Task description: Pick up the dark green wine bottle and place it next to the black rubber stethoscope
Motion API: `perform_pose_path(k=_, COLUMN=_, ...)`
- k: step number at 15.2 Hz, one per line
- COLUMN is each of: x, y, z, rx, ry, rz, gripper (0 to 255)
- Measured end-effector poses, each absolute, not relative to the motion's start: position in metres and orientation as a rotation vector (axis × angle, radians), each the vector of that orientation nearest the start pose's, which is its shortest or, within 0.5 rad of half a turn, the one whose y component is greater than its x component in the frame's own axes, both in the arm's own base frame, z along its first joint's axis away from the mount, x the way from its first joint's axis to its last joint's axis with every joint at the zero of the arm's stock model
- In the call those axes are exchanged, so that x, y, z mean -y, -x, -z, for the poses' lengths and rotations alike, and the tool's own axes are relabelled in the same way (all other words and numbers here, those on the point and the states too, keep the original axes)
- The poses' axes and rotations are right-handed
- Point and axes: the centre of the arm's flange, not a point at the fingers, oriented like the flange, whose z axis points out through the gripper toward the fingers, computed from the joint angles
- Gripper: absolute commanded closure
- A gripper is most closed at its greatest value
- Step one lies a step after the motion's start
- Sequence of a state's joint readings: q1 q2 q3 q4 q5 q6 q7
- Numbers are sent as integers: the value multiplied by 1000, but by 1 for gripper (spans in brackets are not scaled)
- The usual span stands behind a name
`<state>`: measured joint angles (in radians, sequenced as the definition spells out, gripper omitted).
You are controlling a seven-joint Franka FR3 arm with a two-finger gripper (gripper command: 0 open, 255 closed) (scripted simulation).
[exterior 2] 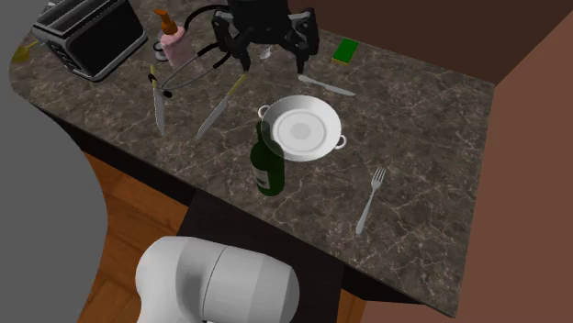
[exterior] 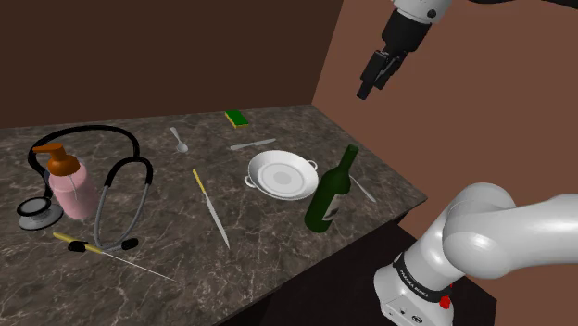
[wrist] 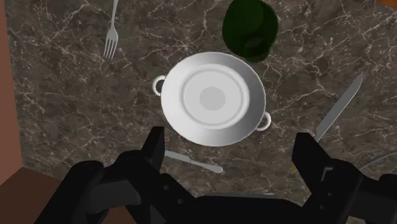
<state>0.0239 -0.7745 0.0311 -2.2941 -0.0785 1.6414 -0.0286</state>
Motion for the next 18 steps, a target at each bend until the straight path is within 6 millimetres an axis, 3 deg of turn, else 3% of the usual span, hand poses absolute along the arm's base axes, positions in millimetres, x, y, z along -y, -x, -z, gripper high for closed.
perform_pose_path(k=3, x=-13, y=-314, z=-609, rx=93, ry=3221, rz=192, gripper=0)
perform_pose_path(k=11, x=-20, y=-291, z=-514, rx=-100, ry=3147, rz=154, gripper=0)
perform_pose_path(k=18, x=-20, y=-288, z=-470, rx=-132, ry=3133, rz=148, gripper=0)
